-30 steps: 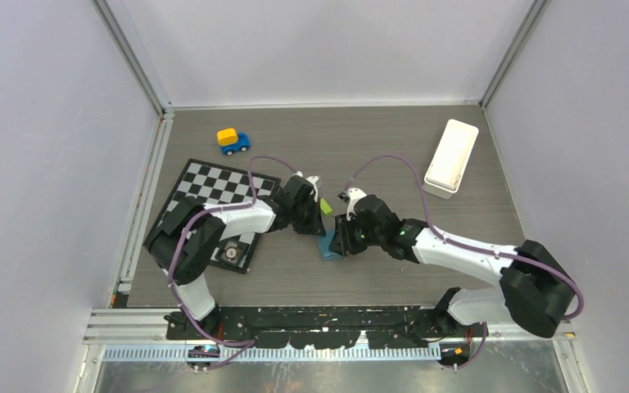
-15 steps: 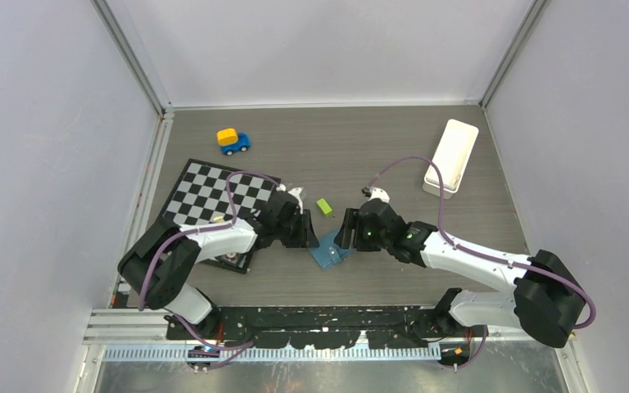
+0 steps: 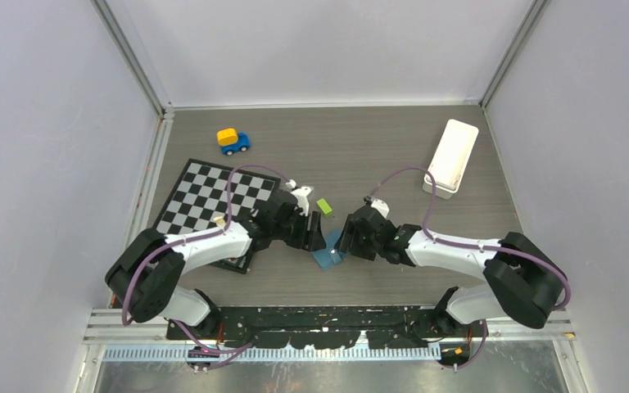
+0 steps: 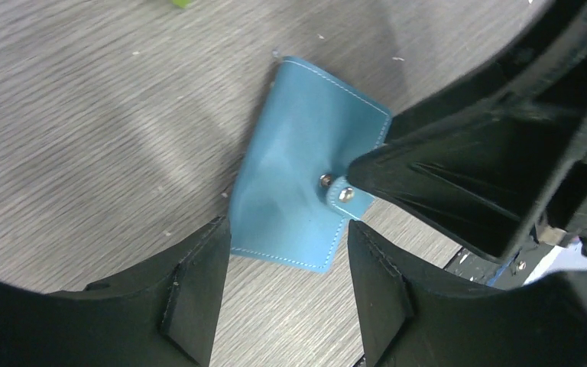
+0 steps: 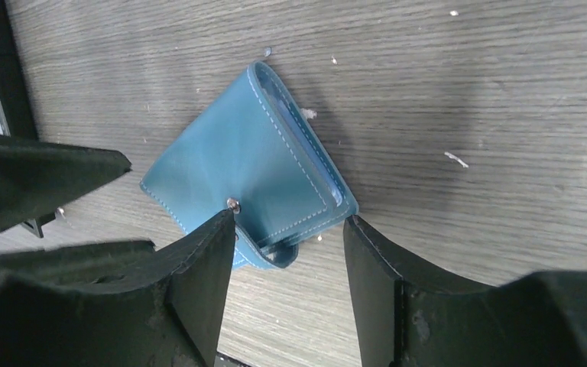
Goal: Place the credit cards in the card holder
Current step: Open the card holder at the center of the board.
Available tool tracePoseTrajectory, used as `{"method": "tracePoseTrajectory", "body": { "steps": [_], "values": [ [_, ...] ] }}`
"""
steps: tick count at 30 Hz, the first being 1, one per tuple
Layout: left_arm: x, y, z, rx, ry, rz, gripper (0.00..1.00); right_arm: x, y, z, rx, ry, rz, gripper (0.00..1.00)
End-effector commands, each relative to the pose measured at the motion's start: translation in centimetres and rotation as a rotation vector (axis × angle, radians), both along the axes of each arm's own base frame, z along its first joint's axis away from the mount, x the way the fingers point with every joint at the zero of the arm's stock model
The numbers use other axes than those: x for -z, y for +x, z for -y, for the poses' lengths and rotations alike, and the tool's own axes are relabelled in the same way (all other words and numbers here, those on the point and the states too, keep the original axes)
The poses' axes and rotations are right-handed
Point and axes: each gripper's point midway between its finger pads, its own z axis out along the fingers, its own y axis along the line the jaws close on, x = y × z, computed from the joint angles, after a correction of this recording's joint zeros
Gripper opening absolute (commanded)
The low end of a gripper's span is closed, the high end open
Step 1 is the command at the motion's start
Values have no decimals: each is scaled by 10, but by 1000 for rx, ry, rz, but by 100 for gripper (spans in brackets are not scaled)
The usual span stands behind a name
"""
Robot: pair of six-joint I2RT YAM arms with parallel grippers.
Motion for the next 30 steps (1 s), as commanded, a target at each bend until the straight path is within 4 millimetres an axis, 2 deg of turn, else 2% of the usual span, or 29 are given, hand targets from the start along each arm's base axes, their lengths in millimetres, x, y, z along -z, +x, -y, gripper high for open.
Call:
{"method": "tracePoseTrajectory", "body": {
  "steps": [1,7,11,13,22,30],
  "values": [
    [-16,3,29,134,-71,97,60,-4,17,-12,48,43,48,56],
    [7,7,31,126,-37,74,56,0,19,-16,56,52,42,43],
    [18,2,31,134,-29,50,56,0,21,-19,48,60,52,36],
    [22,-2,30,139,-26,41,57,-6,26,-26,40,93,74,34],
    [29,-8,26,140,42,57,64,-15,36,-41,15,118,97,22],
    [25,-13,23,145,111,102,72,-36,42,-47,43,183,126,1]
  ]
}}
